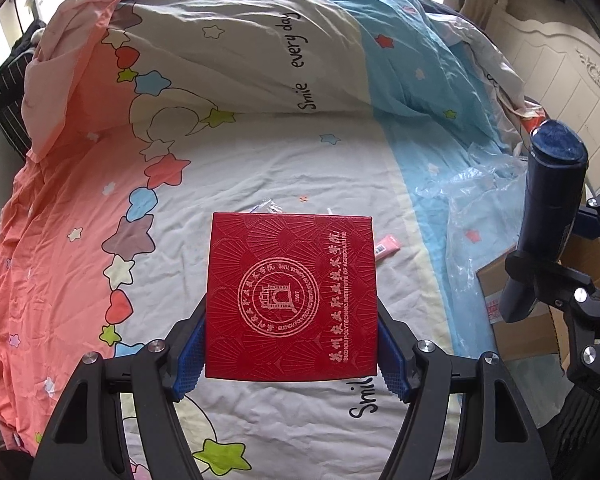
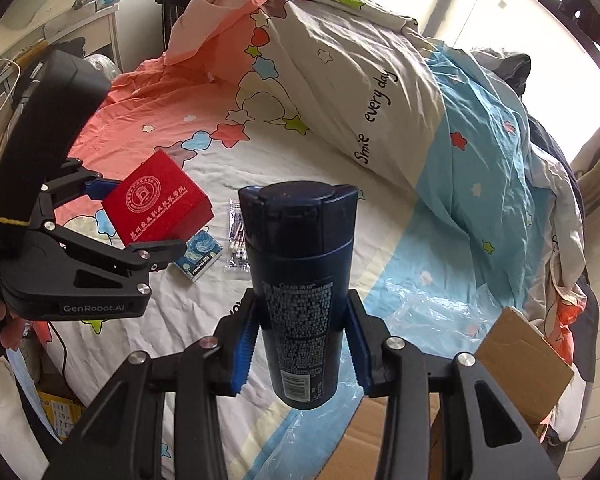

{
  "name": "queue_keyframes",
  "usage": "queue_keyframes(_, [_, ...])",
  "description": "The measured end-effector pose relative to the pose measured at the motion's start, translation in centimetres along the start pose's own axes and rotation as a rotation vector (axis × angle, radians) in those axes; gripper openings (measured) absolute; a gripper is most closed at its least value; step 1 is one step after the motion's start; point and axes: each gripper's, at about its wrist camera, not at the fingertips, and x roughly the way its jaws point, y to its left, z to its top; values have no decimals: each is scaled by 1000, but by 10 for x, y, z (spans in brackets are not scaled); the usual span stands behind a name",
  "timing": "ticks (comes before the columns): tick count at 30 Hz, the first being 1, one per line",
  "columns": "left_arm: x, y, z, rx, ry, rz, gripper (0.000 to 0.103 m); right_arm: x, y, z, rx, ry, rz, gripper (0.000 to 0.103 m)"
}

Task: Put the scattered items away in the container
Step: 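Carry both items over the cardboard box and open both tools to drop them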

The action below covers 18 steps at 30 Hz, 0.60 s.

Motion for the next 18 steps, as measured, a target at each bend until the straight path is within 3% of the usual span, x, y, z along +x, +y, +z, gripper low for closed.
queue_keyframes(18, [-11,-78,19,150,-43,-50,73,-50,-59,-41,132,-62,-111,38])
